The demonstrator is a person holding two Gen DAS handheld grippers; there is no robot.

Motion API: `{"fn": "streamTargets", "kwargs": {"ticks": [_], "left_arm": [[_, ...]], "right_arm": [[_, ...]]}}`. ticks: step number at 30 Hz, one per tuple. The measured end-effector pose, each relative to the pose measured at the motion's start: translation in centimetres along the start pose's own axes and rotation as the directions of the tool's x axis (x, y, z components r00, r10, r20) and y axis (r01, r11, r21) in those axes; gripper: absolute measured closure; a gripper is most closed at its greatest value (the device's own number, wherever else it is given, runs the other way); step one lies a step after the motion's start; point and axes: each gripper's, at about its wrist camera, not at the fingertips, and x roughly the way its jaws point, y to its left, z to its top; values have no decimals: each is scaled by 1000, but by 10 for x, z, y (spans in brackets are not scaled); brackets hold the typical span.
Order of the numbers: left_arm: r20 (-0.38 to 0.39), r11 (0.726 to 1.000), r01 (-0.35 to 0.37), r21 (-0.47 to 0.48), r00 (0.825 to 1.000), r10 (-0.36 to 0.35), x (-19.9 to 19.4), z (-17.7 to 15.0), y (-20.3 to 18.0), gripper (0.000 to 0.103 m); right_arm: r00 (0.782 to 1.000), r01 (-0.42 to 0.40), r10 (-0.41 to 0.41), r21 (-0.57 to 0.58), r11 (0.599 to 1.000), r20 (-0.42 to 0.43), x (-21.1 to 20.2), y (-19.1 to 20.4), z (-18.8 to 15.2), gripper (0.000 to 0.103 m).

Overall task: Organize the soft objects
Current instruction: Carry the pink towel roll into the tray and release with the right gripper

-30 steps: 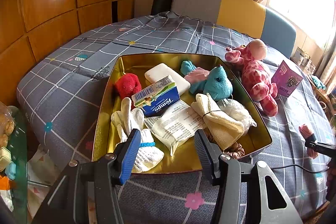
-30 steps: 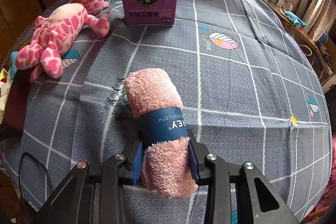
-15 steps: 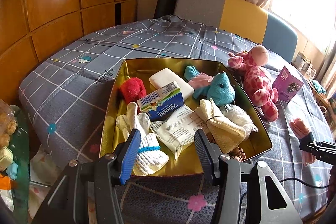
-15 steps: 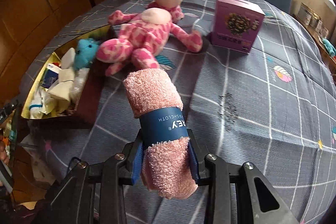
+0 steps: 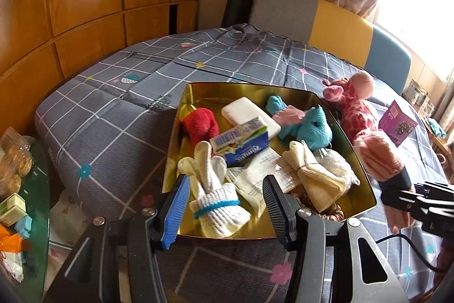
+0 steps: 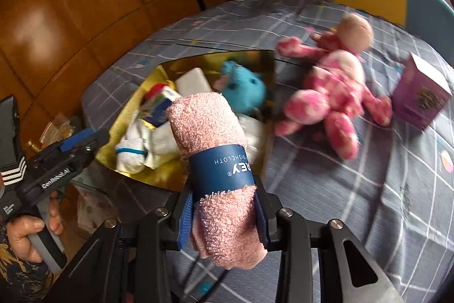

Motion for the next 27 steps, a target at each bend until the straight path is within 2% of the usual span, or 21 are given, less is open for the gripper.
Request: {"fn": "streamTargets", "kwargs": {"ticks": [8,12,14,18,21,27], "left_arm": [[10,998,-38,-41,999,39,-4,4,23,49],[15,997,-47,-59,999,48,-5,4,30,49],[12,997,-45,-60,999,46,-4,3,31,49],[3,997,-39,-61,999,39,-1,1,32,49],[-3,997,-39,-66,999,38,1,-1,33,49],[-12,997,-38,-73,999,38,5,-2,34,49]], "right_arm": [[998,-52,46,-156,986,-47,33,58,26,67],[998,-28,16,-195,980,-68,64,73,39,67],[996,11,-29,-210,978,-83,85,76,42,67],[985,82,-110,-203,976,-131,121,75,41,68],[981,120,-146,-195,973,-126,132,72,39,68],[984,111,-129,-141,984,-126,132,66,41,66]]}}
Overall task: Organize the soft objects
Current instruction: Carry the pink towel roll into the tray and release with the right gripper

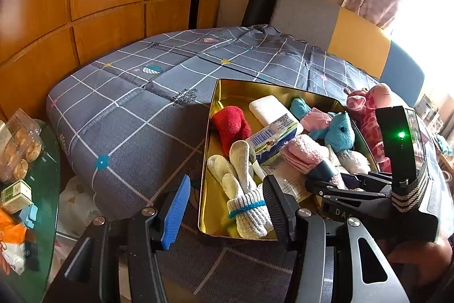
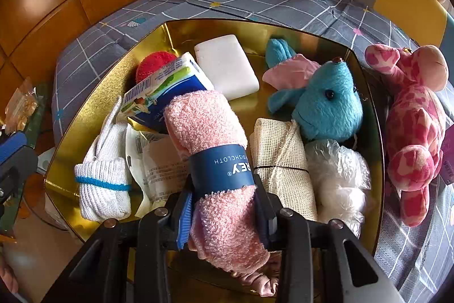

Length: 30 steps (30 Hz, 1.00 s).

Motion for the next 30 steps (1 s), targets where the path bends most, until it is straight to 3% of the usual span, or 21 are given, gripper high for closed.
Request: {"fn": "streamTargets", "kwargs": {"ticks": [10,14,15,17,20,27,30], "left_arm": [[6,1000,0,5,1000,0,-3,-2,-4,47],[9,1000,3,9,1000,-3,-5,-1,-7,47],[10,1000,3,11,1000,-3,-5,-1,-8,46],[12,1000,6,15,1000,-6,-6,-1,-10,46],[23,1000,4,23,1000,-4,-10,0,-14,41],[44,999,5,34,999,-6,-18,1,-21,38],[48,999,4,36,999,-5,-21,1,-23,30]], "right_arm": [[989,-133,129,52,990,78,-32,-16,-8,48],[979,-180,172,65,982,113,-50,-20,-16,48],[978,-184,176,61,981,114,-52,-19,-18,48],[978,-186,180,55,981,109,-49,-17,-18,65],[985,-152,149,34,988,91,-41,-9,-18,75],[985,-144,142,17,989,103,-40,-6,-22,77],[981,-157,152,31,987,122,-49,-10,-25,71]]}}
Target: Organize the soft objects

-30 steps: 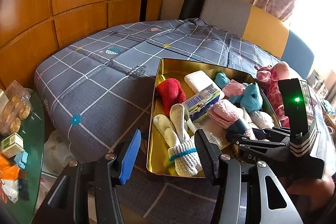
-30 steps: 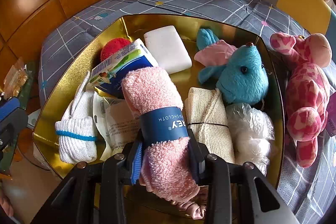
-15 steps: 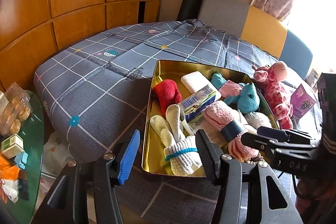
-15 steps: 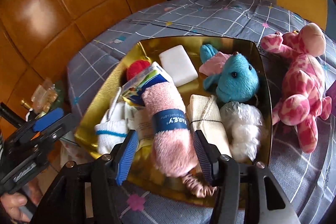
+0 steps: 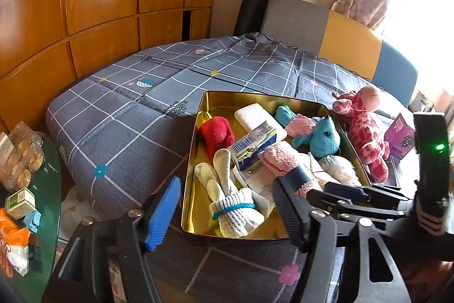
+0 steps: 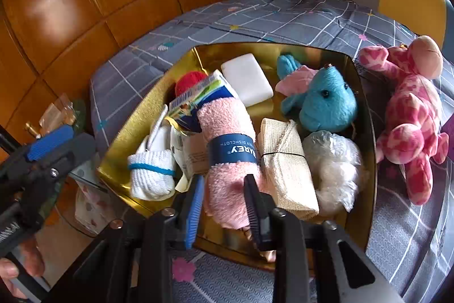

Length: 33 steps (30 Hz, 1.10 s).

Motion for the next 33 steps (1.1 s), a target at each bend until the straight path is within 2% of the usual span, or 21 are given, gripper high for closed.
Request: {"fn": "streamTargets", "kwargs": {"ticks": [5,8,10,15,21,24,29,33], "left_arm": [[19,1000,-17,9,1000,17,-7,-1,-8,20],[38,1000,-24,14,999,23,-12,-3,-15,10],[48,1000,-17,19,999,16,-16,-5,-22,0],[60,999,0,54,998,-4,-23,-12,-43,0],[78,997,15,78,997,-21,-31,-17,-61,0],[88,997,2,78,996,-9,-35,-17,-65,0],[126,993,-83,85,989,72,-39,-17,-67,0],[121,994,-87,68,990,78,-38,-15,-63,0]], "right_arm": [[997,41,-43,32,999,60,-23,-2,-6,65],[987,121,-127,57,991,102,-39,-5,-14,63],[972,181,-193,93,979,134,-50,-9,-21,61],[937,270,-302,182,945,177,-71,-25,-42,61],[904,322,-367,215,922,219,-83,-34,-58,61],[902,319,-366,220,922,230,-87,-37,-61,61],[901,312,-362,222,924,238,-90,-37,-63,61],[903,308,-356,213,927,240,-90,-32,-62,61]]}}
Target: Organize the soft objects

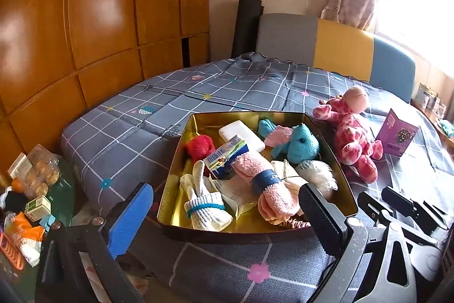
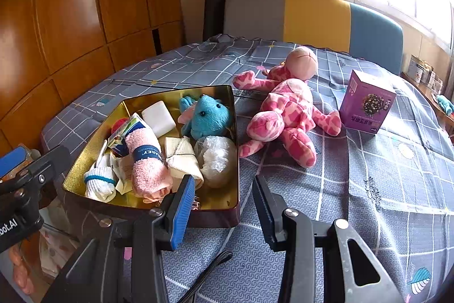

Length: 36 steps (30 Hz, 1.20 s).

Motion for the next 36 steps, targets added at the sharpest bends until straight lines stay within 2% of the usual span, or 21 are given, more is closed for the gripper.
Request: {"fn": "streamTargets", "kwargs": {"ticks": [36], "left_arm": [[-29,1000,-11,4,1000,11,5,-4,0,0]], "right_arm": [[1000,-8,8,-2,1000,-12,2,3,-2,61]]}}
